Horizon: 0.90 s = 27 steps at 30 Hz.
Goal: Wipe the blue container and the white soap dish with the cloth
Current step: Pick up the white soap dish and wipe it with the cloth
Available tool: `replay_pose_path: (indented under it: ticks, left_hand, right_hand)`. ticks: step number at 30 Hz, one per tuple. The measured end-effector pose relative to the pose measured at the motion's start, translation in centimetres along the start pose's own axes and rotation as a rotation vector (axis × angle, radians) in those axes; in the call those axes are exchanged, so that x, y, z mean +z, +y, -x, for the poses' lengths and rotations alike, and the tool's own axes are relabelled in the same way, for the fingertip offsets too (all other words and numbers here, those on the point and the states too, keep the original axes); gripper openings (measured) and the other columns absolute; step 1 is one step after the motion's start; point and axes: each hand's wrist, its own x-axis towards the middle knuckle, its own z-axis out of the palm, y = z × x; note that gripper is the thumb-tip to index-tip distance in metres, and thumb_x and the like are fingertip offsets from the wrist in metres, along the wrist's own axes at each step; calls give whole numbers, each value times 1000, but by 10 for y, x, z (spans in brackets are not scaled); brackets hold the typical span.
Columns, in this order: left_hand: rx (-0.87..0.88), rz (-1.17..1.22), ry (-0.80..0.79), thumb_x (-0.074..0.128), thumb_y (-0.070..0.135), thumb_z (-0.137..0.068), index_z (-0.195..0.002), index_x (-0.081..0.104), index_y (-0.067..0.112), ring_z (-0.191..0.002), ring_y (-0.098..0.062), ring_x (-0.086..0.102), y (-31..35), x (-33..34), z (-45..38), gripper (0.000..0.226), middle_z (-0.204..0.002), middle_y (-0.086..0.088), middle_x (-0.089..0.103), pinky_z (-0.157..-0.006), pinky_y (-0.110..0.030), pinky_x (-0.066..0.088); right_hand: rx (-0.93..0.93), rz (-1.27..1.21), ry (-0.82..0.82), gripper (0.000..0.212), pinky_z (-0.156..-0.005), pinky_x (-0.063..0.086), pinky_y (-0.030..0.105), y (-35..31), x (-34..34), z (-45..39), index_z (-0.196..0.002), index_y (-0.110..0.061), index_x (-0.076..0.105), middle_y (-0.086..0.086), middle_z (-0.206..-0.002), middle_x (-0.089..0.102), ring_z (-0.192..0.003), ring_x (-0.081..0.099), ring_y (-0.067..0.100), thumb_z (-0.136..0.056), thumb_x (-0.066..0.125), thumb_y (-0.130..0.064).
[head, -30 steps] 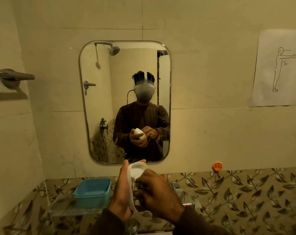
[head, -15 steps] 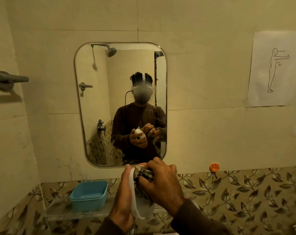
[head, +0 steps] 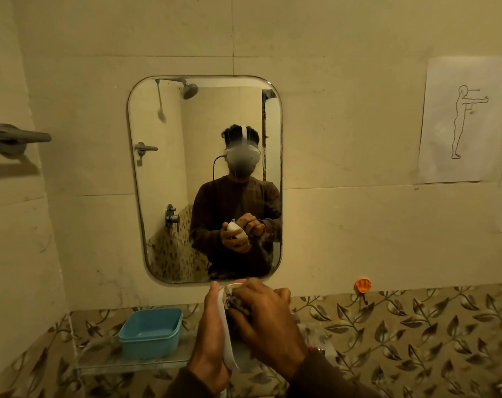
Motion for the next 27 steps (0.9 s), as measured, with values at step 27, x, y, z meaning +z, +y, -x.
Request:
replay_pose_path:
  ticks: [27]
  left_hand:
    - [5,-36,-17,43,77,-84,-113,76,33,-95,-36,76,0,-13,-12,62,-107,-15,78,-72,-49,61]
  right_hand:
    - [-147,313,-120,32,-94,31,45,-5,-8,9,-112,-29,51,0,-113,64,-99,58,20,-85,63,-41]
